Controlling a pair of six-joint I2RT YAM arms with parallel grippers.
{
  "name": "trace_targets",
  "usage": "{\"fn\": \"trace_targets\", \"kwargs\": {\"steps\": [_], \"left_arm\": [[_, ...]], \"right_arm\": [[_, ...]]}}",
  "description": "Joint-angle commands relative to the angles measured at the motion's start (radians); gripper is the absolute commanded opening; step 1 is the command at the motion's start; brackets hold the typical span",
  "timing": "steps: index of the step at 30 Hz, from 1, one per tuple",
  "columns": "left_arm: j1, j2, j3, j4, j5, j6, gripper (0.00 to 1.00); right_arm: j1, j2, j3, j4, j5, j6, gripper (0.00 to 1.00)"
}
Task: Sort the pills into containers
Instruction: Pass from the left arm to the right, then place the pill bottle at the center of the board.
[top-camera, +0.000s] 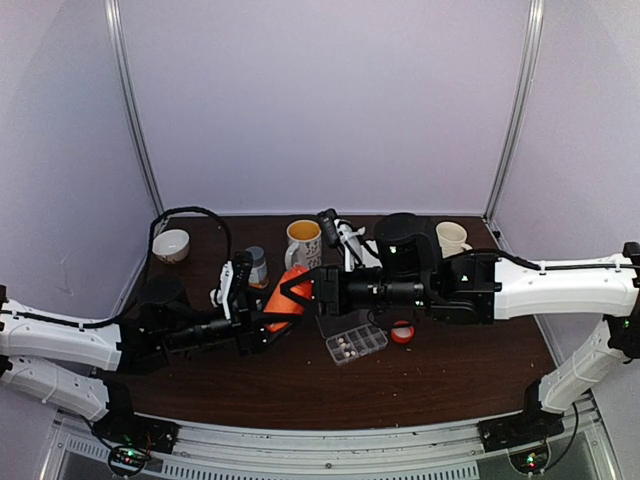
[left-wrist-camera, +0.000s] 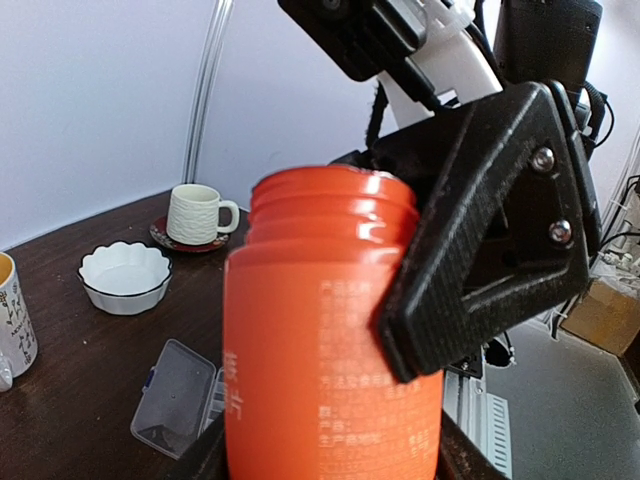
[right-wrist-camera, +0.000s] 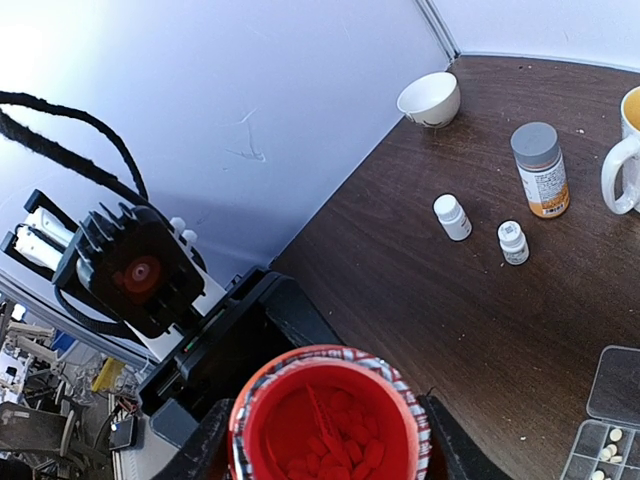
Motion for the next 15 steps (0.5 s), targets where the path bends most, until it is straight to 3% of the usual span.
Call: {"fn": "trace_targets", "kwargs": {"steps": [1, 6, 8, 15], "left_arm": [[0.001, -0.010, 0.030, 0.024, 0.003, 0.007, 0.23], [0.001, -0.087, -0.016, -0.076, -0.062, -0.021, 0.89], [0.000, -0.178, -0.035, -0.164, -0.097, -0.021, 0.95], [0.003, -0.516, -0.027, -0.622, -0.262, -0.043, 0.97]], "right_arm": [[0.008, -0.008, 0.024, 0.027, 0.024, -0.036, 0.46], [0.009, -0.017, 0.020, -0.041, 0.112, -0.142, 0.44], [0.011, -0.010, 0.011, -0.054, 0.151, -0.189, 0.41], [0.074, 0.053, -0.026, 0.012, 0.317, -0.389, 0.38]]}}
